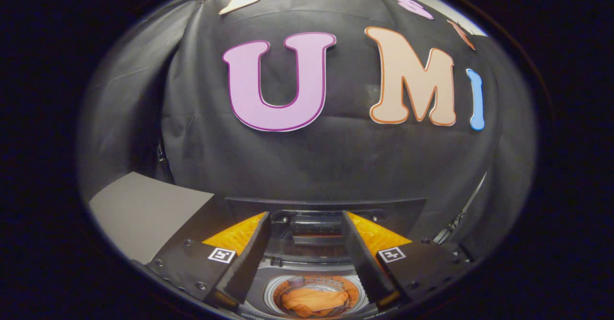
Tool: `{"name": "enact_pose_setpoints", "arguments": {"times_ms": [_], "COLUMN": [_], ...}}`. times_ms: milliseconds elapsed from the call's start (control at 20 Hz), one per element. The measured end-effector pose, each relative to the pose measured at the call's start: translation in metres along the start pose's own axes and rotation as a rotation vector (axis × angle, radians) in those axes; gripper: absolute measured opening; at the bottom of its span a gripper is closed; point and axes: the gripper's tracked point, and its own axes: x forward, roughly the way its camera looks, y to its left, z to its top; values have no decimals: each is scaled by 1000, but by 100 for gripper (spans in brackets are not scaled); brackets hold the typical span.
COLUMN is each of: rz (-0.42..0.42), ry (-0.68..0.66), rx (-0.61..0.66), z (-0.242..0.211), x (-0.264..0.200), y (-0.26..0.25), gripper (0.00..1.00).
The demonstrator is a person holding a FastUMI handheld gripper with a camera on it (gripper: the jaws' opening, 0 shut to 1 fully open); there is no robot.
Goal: Put the clothes into the washing machine and then close the washing machine lid.
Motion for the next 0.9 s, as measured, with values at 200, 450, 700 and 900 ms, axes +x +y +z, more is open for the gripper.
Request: {"name": "enact_pose_setpoints", "arguments": {"times_ms": [200, 450, 700, 900], "rz": [-10, -7, -9, -15], "ry": [-8, -10, -6, 1], "rx": [4, 49, 25, 30], "z": [6, 9, 7, 3], "x": [32, 72, 88, 86], "y": [-6, -7, -6, -6], "gripper": [92, 92, 92, 93]}}
